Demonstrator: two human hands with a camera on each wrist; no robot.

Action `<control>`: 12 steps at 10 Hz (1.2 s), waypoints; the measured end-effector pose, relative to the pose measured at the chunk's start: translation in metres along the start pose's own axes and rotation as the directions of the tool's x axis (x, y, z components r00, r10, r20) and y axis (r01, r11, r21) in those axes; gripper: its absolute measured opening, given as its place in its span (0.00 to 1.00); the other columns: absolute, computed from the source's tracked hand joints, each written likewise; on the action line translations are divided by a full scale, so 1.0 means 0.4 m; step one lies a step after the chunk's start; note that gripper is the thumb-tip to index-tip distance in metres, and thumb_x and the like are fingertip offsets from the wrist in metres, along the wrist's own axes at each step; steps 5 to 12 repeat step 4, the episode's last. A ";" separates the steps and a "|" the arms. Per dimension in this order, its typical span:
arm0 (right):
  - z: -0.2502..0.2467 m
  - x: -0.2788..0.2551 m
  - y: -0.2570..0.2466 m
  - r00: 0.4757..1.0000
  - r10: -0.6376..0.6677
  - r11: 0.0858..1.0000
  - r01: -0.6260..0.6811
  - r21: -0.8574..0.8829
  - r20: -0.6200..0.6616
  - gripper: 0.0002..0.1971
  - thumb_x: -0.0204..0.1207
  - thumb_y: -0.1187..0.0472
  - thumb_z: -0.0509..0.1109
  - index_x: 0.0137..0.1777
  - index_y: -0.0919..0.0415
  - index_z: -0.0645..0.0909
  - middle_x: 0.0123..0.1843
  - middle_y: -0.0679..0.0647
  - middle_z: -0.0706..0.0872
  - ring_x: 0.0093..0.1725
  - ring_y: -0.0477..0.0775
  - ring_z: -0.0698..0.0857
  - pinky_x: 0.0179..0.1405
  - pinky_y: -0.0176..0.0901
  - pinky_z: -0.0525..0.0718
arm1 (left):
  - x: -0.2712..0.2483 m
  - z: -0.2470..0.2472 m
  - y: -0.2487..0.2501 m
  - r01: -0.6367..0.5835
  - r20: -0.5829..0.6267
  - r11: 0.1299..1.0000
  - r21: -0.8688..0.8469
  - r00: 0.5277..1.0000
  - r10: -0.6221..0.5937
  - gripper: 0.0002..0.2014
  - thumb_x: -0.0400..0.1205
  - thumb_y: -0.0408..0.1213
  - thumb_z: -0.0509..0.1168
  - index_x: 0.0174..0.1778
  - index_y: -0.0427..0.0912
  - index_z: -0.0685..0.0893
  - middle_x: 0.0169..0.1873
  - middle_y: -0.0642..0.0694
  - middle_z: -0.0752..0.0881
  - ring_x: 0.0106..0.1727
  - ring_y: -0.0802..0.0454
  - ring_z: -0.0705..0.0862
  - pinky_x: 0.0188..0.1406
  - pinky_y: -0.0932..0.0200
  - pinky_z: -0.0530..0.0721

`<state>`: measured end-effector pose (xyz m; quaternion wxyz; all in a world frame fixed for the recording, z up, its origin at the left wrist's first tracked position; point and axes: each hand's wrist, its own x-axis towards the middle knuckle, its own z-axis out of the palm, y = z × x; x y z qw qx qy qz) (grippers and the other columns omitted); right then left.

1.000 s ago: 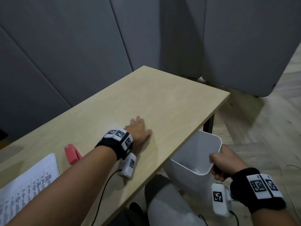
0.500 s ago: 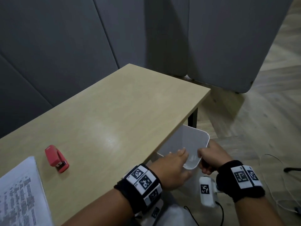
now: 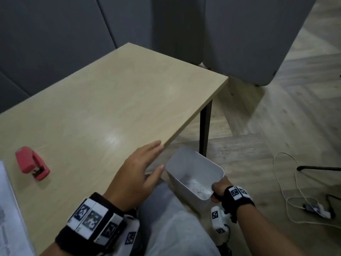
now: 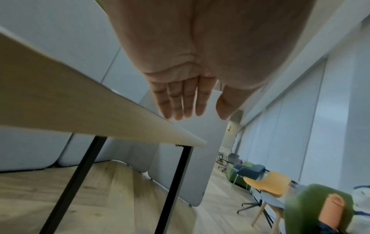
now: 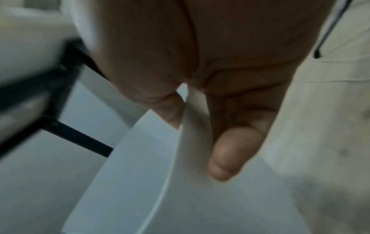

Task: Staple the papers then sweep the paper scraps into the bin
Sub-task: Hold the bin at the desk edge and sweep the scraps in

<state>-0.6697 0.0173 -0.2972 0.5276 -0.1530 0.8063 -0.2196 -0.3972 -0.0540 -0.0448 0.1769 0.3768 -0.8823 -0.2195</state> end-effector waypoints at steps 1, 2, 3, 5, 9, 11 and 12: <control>0.052 0.053 0.072 0.999 0.036 0.994 -0.036 -0.103 -0.004 0.36 0.75 0.70 0.68 0.85 0.67 0.63 0.68 0.67 0.85 0.42 0.57 0.85 0.49 0.44 0.88 | -0.007 -0.003 -0.040 0.139 0.043 0.985 0.100 0.989 -0.144 0.36 0.80 0.58 0.59 0.84 0.47 0.66 0.85 0.51 0.63 0.86 0.54 0.59 0.82 0.50 0.63; 0.098 0.183 0.208 0.994 0.104 0.985 -0.105 -0.136 -0.011 0.40 0.74 0.59 0.70 0.86 0.62 0.60 0.73 0.66 0.84 0.48 0.61 0.86 0.45 0.51 0.92 | -0.017 0.007 -0.076 0.224 0.153 0.950 0.216 0.954 -0.259 0.42 0.79 0.61 0.55 0.88 0.49 0.50 0.87 0.52 0.43 0.88 0.54 0.38 0.87 0.48 0.46; 0.146 0.306 0.328 0.977 0.212 0.973 -0.208 -0.103 0.026 0.38 0.73 0.62 0.71 0.84 0.64 0.63 0.78 0.66 0.77 0.61 0.63 0.84 0.62 0.57 0.85 | -0.027 0.013 -0.087 0.197 0.184 0.960 0.200 0.954 -0.235 0.43 0.79 0.64 0.50 0.88 0.52 0.45 0.86 0.55 0.36 0.86 0.57 0.30 0.85 0.53 0.37; 0.149 0.146 0.271 0.973 0.231 0.966 -0.231 -0.112 -0.016 0.32 0.82 0.60 0.67 0.86 0.59 0.63 0.84 0.62 0.70 0.64 0.58 0.77 0.68 0.47 0.77 | -0.031 0.009 -0.087 0.212 0.189 0.965 0.153 0.952 -0.240 0.43 0.78 0.65 0.49 0.88 0.54 0.45 0.87 0.57 0.37 0.85 0.61 0.30 0.85 0.53 0.38; 0.149 0.146 0.271 0.973 0.231 0.966 -0.231 -0.112 -0.016 0.32 0.82 0.60 0.67 0.86 0.59 0.63 0.84 0.62 0.70 0.64 0.58 0.77 0.68 0.47 0.77 | -0.031 0.009 -0.087 0.212 0.189 0.965 0.153 0.952 -0.240 0.43 0.78 0.65 0.49 0.88 0.54 0.45 0.87 0.57 0.37 0.85 0.61 0.30 0.85 0.53 0.38; 0.149 0.146 0.271 0.973 0.231 0.966 -0.231 -0.112 -0.016 0.32 0.82 0.60 0.67 0.86 0.59 0.63 0.84 0.62 0.70 0.64 0.58 0.77 0.68 0.47 0.77 | -0.031 0.009 -0.087 0.212 0.189 0.965 0.153 0.952 -0.240 0.43 0.78 0.65 0.49 0.88 0.54 0.45 0.87 0.57 0.37 0.85 0.61 0.30 0.85 0.53 0.38; 0.149 0.146 0.271 0.973 0.231 0.966 -0.231 -0.112 -0.016 0.32 0.82 0.60 0.67 0.86 0.59 0.63 0.84 0.62 0.70 0.64 0.58 0.77 0.68 0.47 0.77 | -0.031 0.009 -0.087 0.212 0.189 0.965 0.153 0.952 -0.240 0.43 0.78 0.65 0.49 0.88 0.54 0.45 0.87 0.57 0.37 0.85 0.61 0.30 0.85 0.53 0.38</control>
